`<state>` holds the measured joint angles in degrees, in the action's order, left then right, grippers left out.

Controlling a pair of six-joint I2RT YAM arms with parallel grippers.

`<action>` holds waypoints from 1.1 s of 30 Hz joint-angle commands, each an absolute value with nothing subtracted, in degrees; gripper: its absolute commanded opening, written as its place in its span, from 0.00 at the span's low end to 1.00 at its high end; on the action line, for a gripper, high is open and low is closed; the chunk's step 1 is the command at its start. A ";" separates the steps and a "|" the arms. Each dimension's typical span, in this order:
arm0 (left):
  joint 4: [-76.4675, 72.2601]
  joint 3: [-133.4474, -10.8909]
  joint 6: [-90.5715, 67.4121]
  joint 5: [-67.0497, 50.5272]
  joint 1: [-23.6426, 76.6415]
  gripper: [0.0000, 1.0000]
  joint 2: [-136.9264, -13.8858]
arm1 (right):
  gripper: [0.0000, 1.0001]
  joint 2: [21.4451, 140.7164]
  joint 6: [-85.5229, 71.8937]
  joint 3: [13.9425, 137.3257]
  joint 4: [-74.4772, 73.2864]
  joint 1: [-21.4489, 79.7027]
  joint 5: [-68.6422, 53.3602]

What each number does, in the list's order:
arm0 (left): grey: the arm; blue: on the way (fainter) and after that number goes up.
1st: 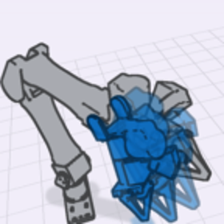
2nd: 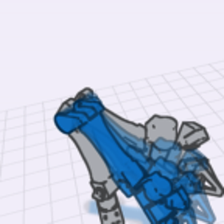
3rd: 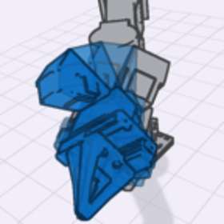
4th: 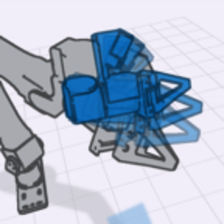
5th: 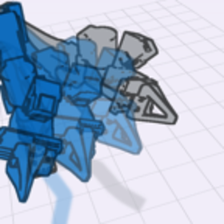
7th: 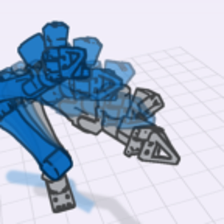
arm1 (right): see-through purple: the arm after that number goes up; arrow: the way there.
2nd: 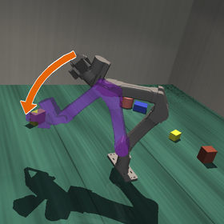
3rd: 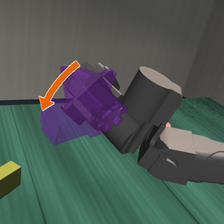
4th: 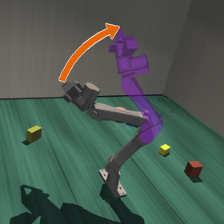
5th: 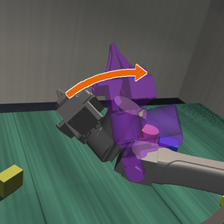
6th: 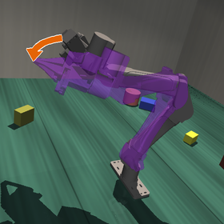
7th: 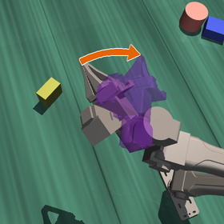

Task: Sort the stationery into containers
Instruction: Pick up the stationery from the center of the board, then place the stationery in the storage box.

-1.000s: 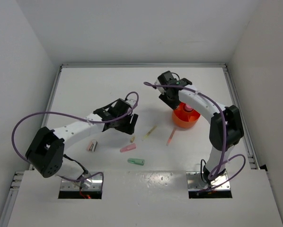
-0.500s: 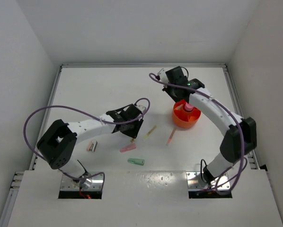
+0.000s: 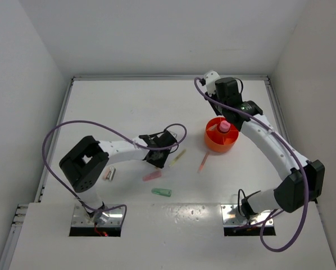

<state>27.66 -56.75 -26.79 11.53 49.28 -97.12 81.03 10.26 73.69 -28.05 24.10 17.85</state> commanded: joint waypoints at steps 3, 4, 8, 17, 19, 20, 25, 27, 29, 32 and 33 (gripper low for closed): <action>27.42 -59.77 -27.86 15.11 50.19 0.20 -99.40 | 0.21 78.58 9.14 72.69 -24.79 23.30 17.23; 27.42 -60.37 -27.86 15.64 50.19 0.17 -99.40 | 0.21 78.05 9.14 72.69 -24.79 23.29 17.23; 27.95 -64.67 -28.91 16.96 50.71 0.11 -96.25 | 0.27 76.55 9.14 71.64 -23.56 23.29 18.01; 19.25 -90.65 -30.06 -1.29 45.70 0.10 -103.87 | 0.00 72.69 9.14 65.65 -17.23 23.29 26.00; 19.25 -95.78 -30.06 -3.85 45.18 0.11 -110.09 | 0.00 71.20 9.14 63.64 -14.43 22.77 27.24; 18.64 -100.24 -30.67 -6.04 45.18 0.11 -112.04 | 0.00 69.71 9.14 62.85 -13.37 22.76 27.94; 17.94 -108.62 -32.43 -11.77 44.65 0.14 -120.22 | 0.05 66.97 9.67 59.42 -9.93 22.76 29.36; 17.15 -109.68 -33.04 -12.91 44.12 0.16 -122.24 | 0.07 66.97 9.67 59.41 -9.40 22.76 29.88; 16.61 -109.69 -33.57 -14.14 44.12 0.17 -122.78 | 0.07 66.97 9.67 59.41 -9.40 22.76 29.88; 14.60 -109.69 -34.10 -15.73 44.12 0.20 -124.19 | 0.08 66.45 9.67 58.89 -9.40 22.76 29.36; 13.89 -109.69 -34.62 -15.73 44.12 0.20 -124.89 | 0.08 66.45 9.67 58.89 -9.40 22.76 29.36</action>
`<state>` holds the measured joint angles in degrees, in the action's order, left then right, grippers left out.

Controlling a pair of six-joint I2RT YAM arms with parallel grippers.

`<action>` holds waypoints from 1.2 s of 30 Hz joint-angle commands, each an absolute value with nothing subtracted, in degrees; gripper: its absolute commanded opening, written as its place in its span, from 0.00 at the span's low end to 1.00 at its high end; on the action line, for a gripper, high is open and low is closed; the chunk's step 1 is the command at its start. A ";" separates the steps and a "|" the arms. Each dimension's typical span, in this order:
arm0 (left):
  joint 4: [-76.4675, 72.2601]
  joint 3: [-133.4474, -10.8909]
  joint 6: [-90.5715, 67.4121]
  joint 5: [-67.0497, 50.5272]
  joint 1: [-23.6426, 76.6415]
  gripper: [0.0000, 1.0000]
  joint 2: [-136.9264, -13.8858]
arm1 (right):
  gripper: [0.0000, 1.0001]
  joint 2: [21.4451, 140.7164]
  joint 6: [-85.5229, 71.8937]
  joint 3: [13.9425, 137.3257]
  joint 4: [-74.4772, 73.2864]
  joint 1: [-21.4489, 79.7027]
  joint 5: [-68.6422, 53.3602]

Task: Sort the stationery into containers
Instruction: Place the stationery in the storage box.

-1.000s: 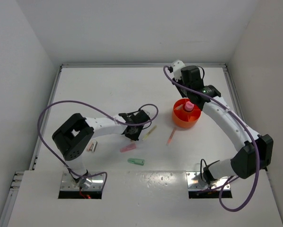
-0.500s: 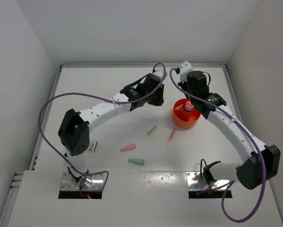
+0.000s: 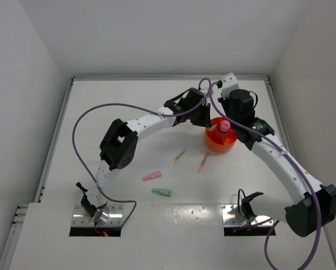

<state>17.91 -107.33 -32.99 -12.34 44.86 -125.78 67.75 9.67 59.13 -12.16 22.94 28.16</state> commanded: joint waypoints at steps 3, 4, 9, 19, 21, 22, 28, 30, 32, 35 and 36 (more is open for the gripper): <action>12.75 -109.69 -35.24 -17.23 44.12 0.21 -126.20 | 0.08 66.45 9.67 58.89 -9.40 22.76 28.83; 12.74 -109.69 -35.24 -17.84 44.12 0.21 -126.21 | 0.08 66.45 9.67 58.89 -9.40 22.76 28.83; 11.60 -109.69 -35.77 -17.84 44.12 0.26 -127.26 | 0.09 65.92 9.67 58.89 -9.40 22.76 28.30; 11.07 -112.49 -36.82 -15.56 44.12 0.41 -130.86 | 0.13 65.92 9.67 58.36 -9.93 22.76 27.25; 11.07 -112.50 -36.83 -14.95 44.12 0.41 -130.87 | 0.13 65.92 9.67 58.36 -9.93 22.76 27.25; 11.07 -112.50 -36.83 -14.94 44.12 0.41 -130.87 | 0.13 65.92 9.67 58.36 -9.93 22.76 27.25; 11.77 -109.96 -33.76 -6.96 44.12 0.28 -122.11 | 0.14 64.69 9.67 57.83 -10.45 22.76 23.83; 12.39 -106.37 -33.75 -1.36 44.12 0.16 -118.06 | 0.10 64.16 10.36 57.83 -12.29 22.76 17.52; 13.88 -101.89 -33.13 2.27 44.12 0.08 -110.09 | 0.12 63.63 12.82 57.83 -17.12 22.76 4.14; 17.65 -87.42 -33.13 14.63 45.79 0.24 -98.20 | 0.64 65.73 28.66 55.64 -28.18 24.24 -17.27; 19.93 -85.19 -33.13 17.46 46.31 0.24 -95.82 | 0.70 66.70 33.35 54.85 -30.82 24.26 -22.53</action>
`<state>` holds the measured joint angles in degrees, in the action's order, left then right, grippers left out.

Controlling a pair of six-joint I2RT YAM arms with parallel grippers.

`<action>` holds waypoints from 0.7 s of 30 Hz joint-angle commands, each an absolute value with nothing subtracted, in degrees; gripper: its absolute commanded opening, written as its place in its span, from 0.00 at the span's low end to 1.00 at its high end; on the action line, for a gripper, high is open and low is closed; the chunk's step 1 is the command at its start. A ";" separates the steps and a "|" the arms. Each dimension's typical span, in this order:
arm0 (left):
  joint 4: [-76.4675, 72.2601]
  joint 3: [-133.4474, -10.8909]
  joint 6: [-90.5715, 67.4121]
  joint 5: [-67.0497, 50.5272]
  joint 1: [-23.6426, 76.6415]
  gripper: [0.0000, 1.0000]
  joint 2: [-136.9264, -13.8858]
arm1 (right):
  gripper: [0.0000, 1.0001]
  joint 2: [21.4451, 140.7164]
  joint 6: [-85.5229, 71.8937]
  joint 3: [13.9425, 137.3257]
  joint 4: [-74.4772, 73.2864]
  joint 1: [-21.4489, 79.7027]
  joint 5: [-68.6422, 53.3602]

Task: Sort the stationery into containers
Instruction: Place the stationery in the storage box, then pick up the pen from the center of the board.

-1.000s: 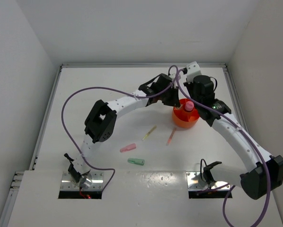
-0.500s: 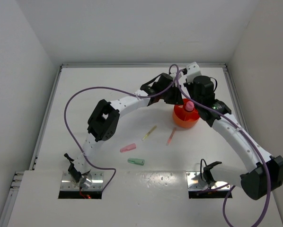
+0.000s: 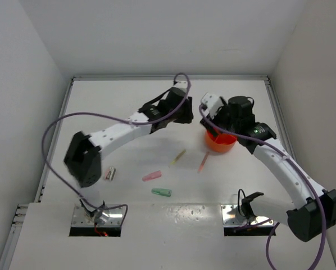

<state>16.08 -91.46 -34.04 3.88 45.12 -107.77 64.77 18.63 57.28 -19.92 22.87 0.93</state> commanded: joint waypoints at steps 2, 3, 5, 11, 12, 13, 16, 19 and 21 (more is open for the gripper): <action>29.12 -81.06 -34.79 23.26 47.37 0.66 -91.60 | 0.71 70.56 42.93 53.53 -38.12 24.26 -36.26; 32.57 -79.30 -36.11 25.81 47.90 0.76 -88.19 | 0.67 72.23 50.64 53.00 -39.88 25.65 -38.65; 40.99 -70.80 -40.40 33.71 47.90 0.94 -82.48 | 0.42 77.57 61.19 53.00 -43.05 26.71 -43.14; 44.21 -58.02 -44.56 32.78 40.89 0.26 -62.90 | 0.19 88.23 75.22 56.32 -40.25 30.06 -42.10; 44.99 -57.49 -44.56 31.91 39.74 0.14 -60.58 | 0.18 89.81 76.89 57.47 -40.95 31.02 -42.10; 45.00 -57.48 -44.56 31.90 38.60 0.10 -58.38 | 0.18 91.30 77.86 60.00 -40.96 32.33 -42.88; 46.23 -54.68 -46.49 31.38 35.51 0.38 -51.78 | 0.22 97.19 77.87 64.23 -39.47 34.45 -41.41; 46.23 -51.69 -46.49 31.38 34.10 0.55 -50.19 | 0.25 102.03 77.87 66.96 -38.50 37.70 -37.98; 46.84 -50.28 -45.10 31.38 32.70 0.61 -49.57 | 0.29 104.23 77.87 67.50 -37.97 40.16 -34.30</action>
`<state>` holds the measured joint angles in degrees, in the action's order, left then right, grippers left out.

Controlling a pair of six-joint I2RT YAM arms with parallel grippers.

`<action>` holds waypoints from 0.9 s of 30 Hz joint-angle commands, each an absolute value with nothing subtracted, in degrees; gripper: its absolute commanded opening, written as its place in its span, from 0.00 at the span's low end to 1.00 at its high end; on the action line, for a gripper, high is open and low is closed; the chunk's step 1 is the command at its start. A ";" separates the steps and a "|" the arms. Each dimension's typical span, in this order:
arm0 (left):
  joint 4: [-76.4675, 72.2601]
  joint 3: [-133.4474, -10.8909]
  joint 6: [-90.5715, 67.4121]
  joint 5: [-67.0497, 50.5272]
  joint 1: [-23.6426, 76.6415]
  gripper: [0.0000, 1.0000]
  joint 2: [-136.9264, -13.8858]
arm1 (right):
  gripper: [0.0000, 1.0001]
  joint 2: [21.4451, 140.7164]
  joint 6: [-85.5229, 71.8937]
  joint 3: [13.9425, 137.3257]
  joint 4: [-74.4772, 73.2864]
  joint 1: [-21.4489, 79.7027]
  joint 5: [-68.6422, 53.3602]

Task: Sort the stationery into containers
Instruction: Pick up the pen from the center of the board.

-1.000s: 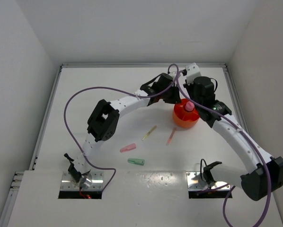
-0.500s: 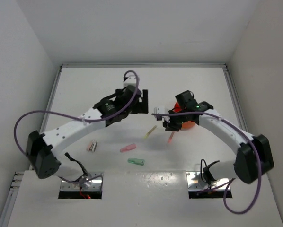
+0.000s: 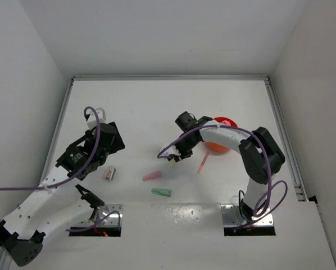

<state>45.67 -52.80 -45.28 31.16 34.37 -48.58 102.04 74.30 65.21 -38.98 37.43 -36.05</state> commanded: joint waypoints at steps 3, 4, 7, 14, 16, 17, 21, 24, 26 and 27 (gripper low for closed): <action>45.62 -49.22 -43.51 28.41 32.08 0.66 -49.05 | 0.31 106.35 77.34 68.20 -36.48 42.35 -30.95; 44.40 -49.22 -42.72 27.52 32.08 0.71 -49.04 | 0.31 107.04 77.34 68.20 -35.17 42.36 -30.15; 44.38 -48.69 -42.71 26.90 32.08 0.78 -49.04 | 0.33 107.75 76.20 67.68 -33.76 43.59 -27.43; 43.86 -48.16 -42.71 25.66 32.08 0.79 -46.76 | 0.36 110.65 72.78 67.68 -30.06 44.82 -22.59; 43.86 -48.16 -42.71 25.66 32.08 0.79 -46.23 | 0.36 111.79 72.07 68.20 -29.36 45.35 -22.59; 43.86 -48.16 -42.71 25.66 32.08 0.79 -46.23 | 0.36 111.80 72.07 68.90 -30.23 45.35 -21.80; 43.86 -48.16 -42.71 25.14 32.08 0.79 -46.23 | 0.34 114.51 72.07 71.02 -32.34 45.35 -19.78; 43.86 -48.16 -42.71 24.00 32.08 0.79 -45.70 | 0.17 116.18 72.60 73.56 -36.45 45.35 -19.78; 43.86 -48.16 -42.71 23.12 32.08 0.75 -44.92 | 0.10 116.71 73.12 75.31 -39.27 45.35 -21.44; 43.86 -48.16 -42.71 22.16 32.08 0.73 -44.22 | 0.05 116.72 73.12 75.32 -41.38 45.35 -22.14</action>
